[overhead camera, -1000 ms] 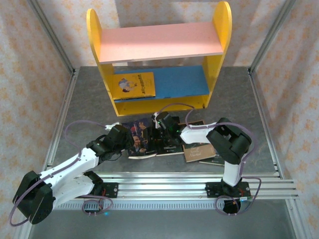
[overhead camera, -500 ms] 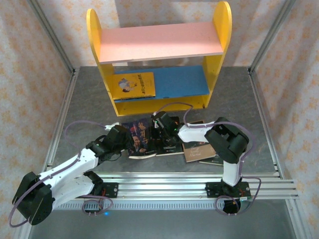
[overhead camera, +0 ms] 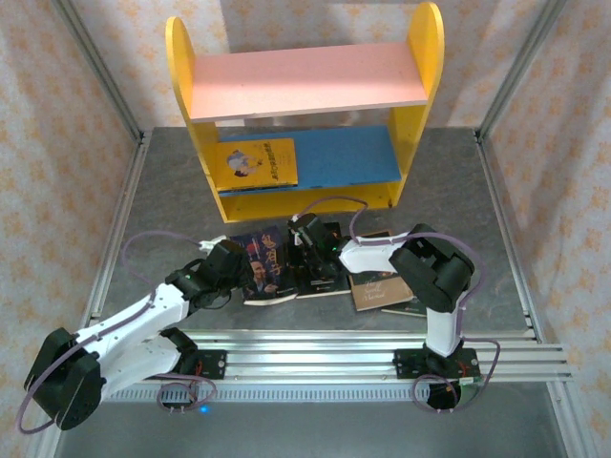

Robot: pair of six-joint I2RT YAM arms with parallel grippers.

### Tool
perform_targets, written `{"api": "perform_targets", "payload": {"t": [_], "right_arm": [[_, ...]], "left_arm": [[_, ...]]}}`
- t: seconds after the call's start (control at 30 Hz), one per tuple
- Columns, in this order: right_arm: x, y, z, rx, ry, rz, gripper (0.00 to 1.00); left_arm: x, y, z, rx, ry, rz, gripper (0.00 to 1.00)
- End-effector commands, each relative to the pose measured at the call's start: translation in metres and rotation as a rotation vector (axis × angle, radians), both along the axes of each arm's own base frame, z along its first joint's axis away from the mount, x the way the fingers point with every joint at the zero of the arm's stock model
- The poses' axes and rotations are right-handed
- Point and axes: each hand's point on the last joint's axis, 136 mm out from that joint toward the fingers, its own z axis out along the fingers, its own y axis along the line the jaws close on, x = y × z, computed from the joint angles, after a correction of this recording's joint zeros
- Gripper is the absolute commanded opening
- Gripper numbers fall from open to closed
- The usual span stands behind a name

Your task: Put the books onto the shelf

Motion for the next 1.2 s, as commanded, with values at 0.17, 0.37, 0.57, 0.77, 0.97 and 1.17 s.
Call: {"api": "perform_targets", "payload": {"t": [0.17,0.37,0.57,0.77,0.97,1.17], "right_arm": [[-0.076,-0.019,-0.079,-0.170,0.254,0.111,0.27],[-0.077,-0.019,-0.080,-0.162,0.258,0.113,0.26],[-0.079,-0.016,-0.077,-0.141,0.259,0.123,0.25],[-0.070,-0.032,-0.078,-0.226,0.228,0.090,0.40],[-0.060,-0.058,-0.077,-0.241,0.238,0.045,0.46],[-0.054,-0.085,-0.079,-0.287,0.242,0.015,0.48]], "left_arm": [[0.018,-0.023,0.010,-0.077,-0.050,-0.016,0.38],[0.019,-0.024,0.011,-0.084,-0.052,-0.022,0.33],[0.019,-0.026,0.018,-0.098,-0.073,-0.034,0.26],[0.014,-0.011,0.016,-0.020,-0.058,-0.017,0.14],[0.008,-0.004,0.010,0.004,-0.045,-0.008,0.08],[0.005,0.005,0.015,0.034,-0.056,0.006,0.06]]}}
